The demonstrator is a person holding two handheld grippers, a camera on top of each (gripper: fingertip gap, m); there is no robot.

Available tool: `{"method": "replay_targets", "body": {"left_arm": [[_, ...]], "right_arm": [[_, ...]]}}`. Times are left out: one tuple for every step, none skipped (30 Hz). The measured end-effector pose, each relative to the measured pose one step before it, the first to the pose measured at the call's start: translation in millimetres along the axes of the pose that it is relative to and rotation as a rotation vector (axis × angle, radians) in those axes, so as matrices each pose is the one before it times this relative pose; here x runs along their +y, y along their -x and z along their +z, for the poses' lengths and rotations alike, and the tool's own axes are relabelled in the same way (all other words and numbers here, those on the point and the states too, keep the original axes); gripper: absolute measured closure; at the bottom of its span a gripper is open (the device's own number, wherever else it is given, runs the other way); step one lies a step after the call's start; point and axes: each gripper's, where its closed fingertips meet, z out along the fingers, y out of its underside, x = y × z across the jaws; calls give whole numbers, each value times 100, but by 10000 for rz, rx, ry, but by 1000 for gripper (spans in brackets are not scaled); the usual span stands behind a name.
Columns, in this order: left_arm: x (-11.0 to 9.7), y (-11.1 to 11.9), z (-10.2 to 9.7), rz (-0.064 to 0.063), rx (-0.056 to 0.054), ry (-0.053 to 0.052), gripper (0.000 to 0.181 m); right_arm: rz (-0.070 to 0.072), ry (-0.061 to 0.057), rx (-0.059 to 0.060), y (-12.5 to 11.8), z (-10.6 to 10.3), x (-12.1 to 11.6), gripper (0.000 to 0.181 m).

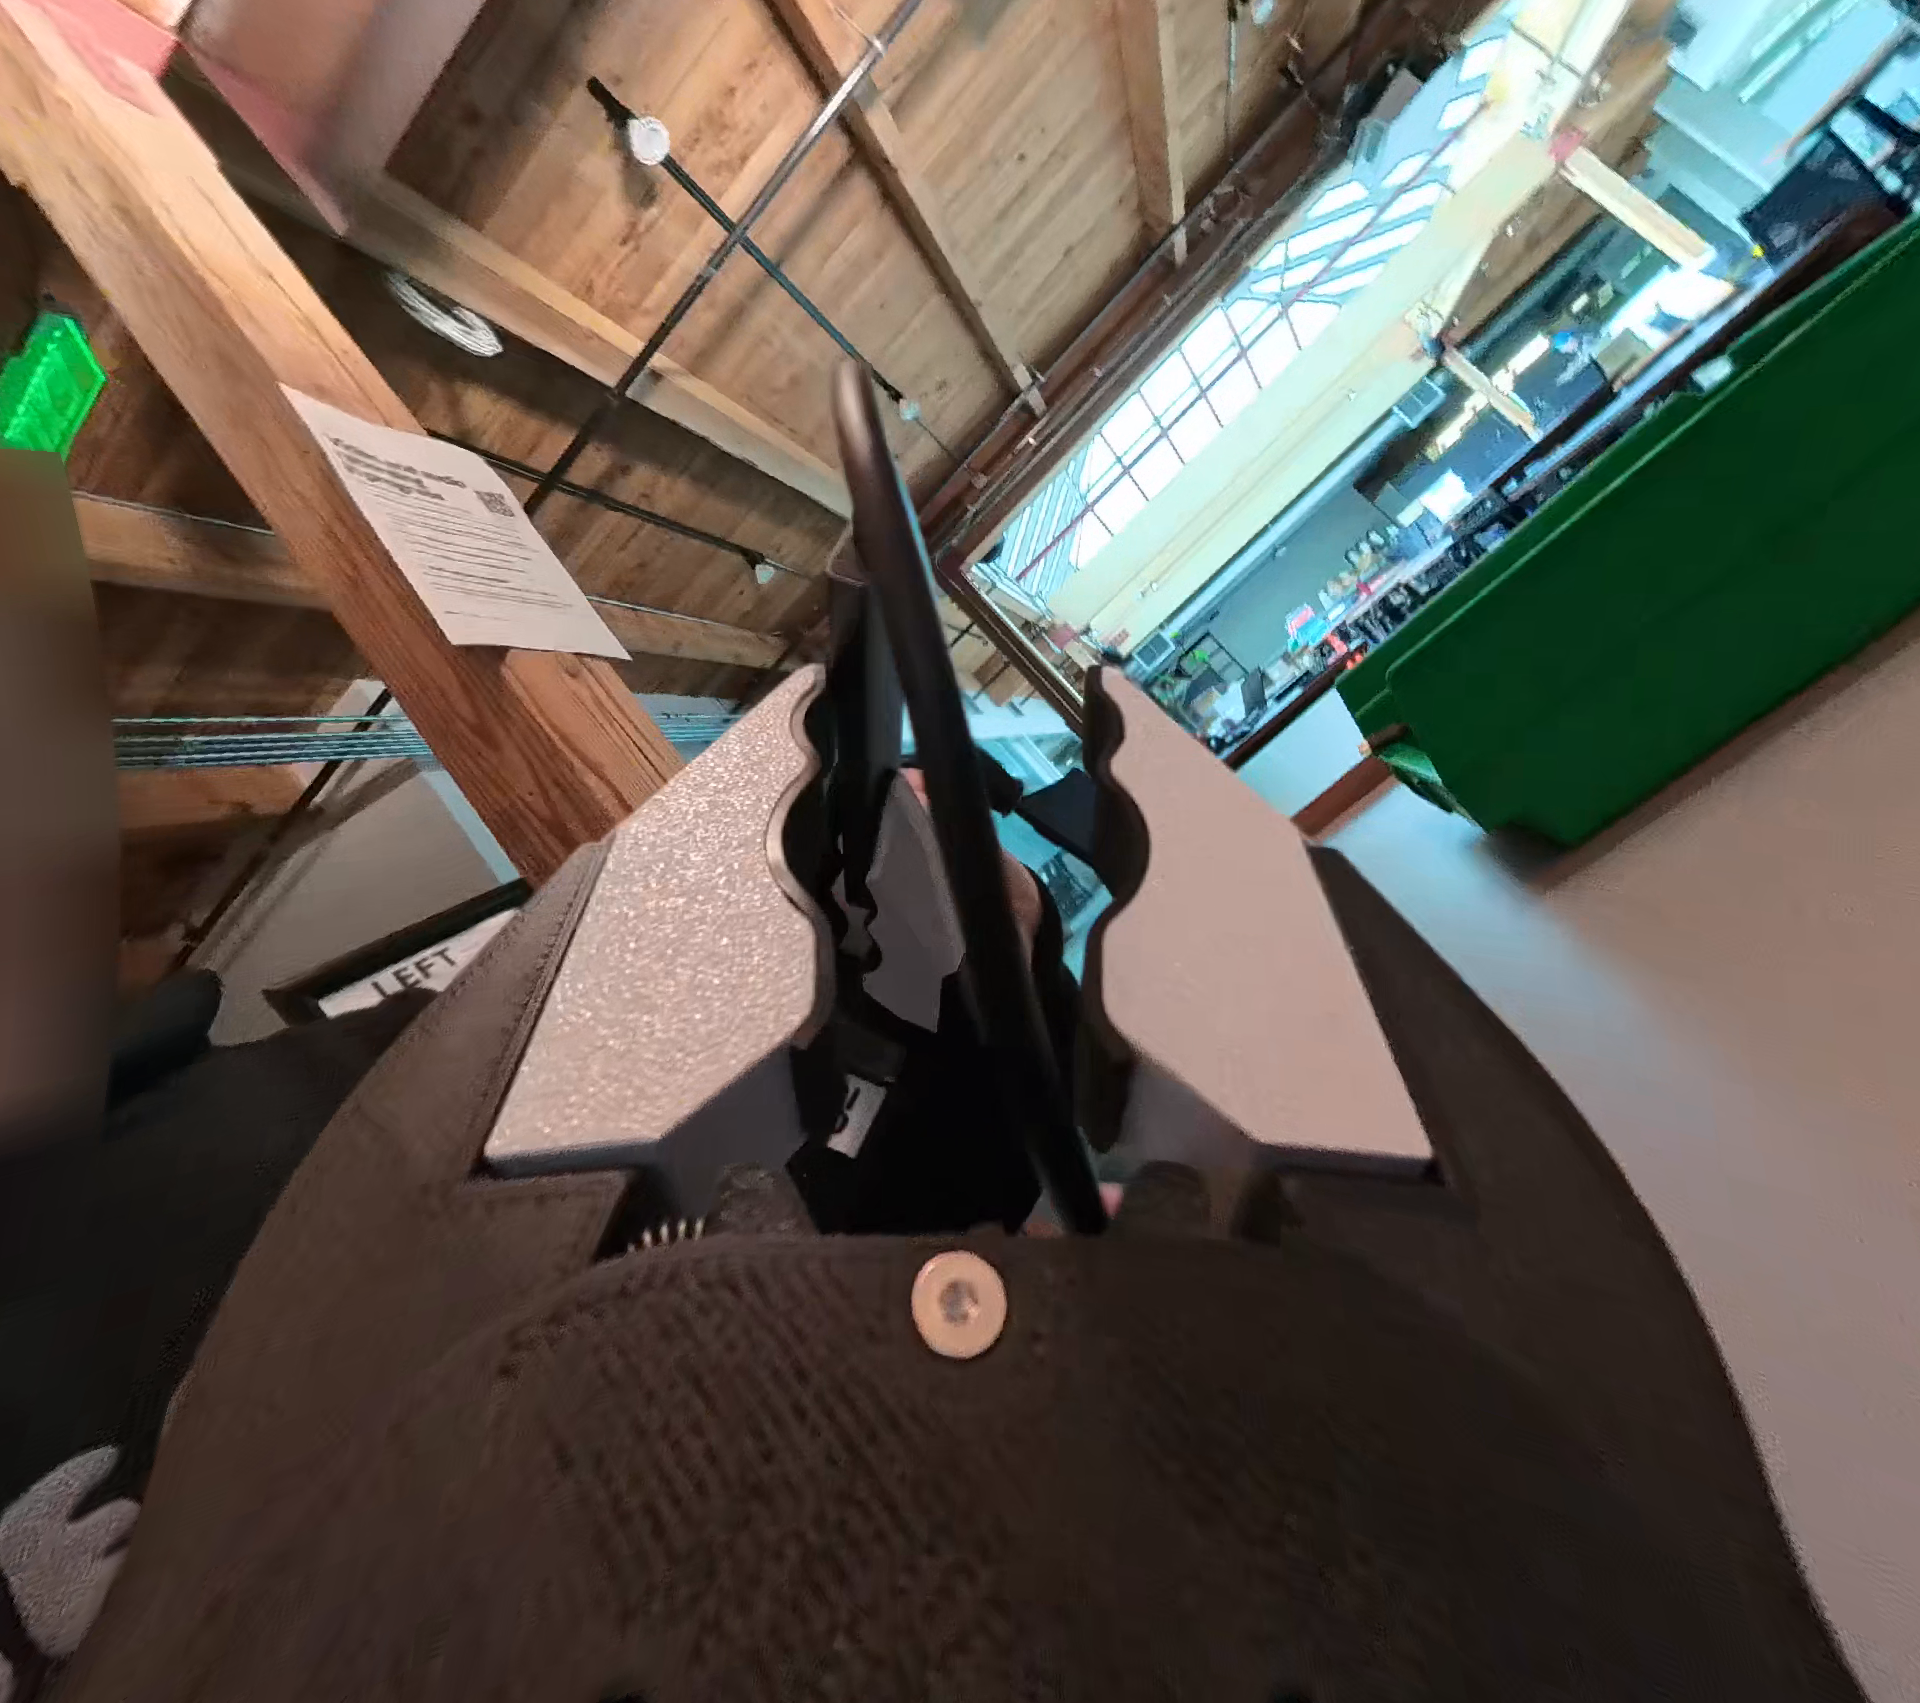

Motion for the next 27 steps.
{"method": "replay_targets", "body": {"left_arm": [[-160, -152, 5, 8, 66, -129, 175], [-61, -129, 22, 13, 34, -76, 175], [-56, -156, 15, -14, 33, -70, 175], [-99, -222, -8, -43, 77, -91, 175], [-117, -303, 13, -19, 116, -90, 175], [-126, -344, 24, -14, 116, -94, 175], [-116, -170, 4, -63, -10, -97, 175], [-12, -239, 22, -187, 75, -30, 175], [-50, -188, 2, -320, 86, -62, 174], [-98, 39, -39, -483, -5, -111, 173], [-9, -21, -20, -716, 117, -60, 167], [249, 44, 20, -1094, 180, 85, 157], [403, 309, 2, -1482, 133, 140, 142], [264, 394, -60, -1750, 196, 2, 130], [108, 377, -130, -1866, 280, -121, 118], [47, 389, -156, -1871, 277, -162, 108], [-11, -25, -169, -1776, 538, -195, 104], [-169, -400, -269, -1718, 798, -297, 103], [-335, -556, -367, -1695, 879, -415, 101], [-273, -630, -373, -1692, 900, -415, 102], [65, -469, -289, -1742, 782, -256, 102], [446, 12, -176, -1778, 474, -88, 102], [573, 122, -76, -1679, 439, -63, 99], [448, 165, -13, -1612, 441, -204, 98], [303, 229, 52, -1568, 422, -332, 97], [336, -216, 127, -1366, 723, -277, 98], [640, -499, 210, -1199, 899, -40, 102]], "right_arm": [[-108, -124, -70, -30, -139, -80, 137], [-65, -144, -20, -25, -116, -199, 138], [-38, -245, -35, 9, -116, -392, 140], [-4, -209, 12, -56, -107, -361, 146], [-48, 58, -141, 147, -87, 3, 159], [-97, 142, -263, 335, -54, 108, 170], [-266, 116, 64, -136, -84, 68, 171], [-432, 112, 178, -245, -119, 71, 171], [-422, 105, 8, 42, -106, 41, 171], [-341, 80, -60, 172, -42, 24, 170], [-305, -1, -171, 405, 11, -88, 170], [-371, -75, -272, 636, 48, -222, 170], [-454, -63, -315, 753, 84, -233, 171], [-436, 6, -361, 828, 105, -157, 171], [-381, -14, -428, 921, 126, -206, 172], [-403, -130, -333, 787, 135, -347, 171], [-437, -191, -173, 529, 92, -470, 172], [-496, -100, -42, 263, -19, -404, 171], [-528, -50, 41, 105, -137, -383, 170], [-430, -148, -106, 321, -181, -535, 170], [-348, -189, -158, 396, -168, -588, 169], [-315, -143, -200, 453, -95, -532, 169], [-304, -84, -189, 439, 0, -447, 169], [-257, -28, -136, 354, 94, -332, 169], [-242, 50, -137, 333, 150, -202, 169], [-256, 169, -127, 310, 180, -10, 169], [-255, 249, -94, 251, 165, 120, 169]]}}
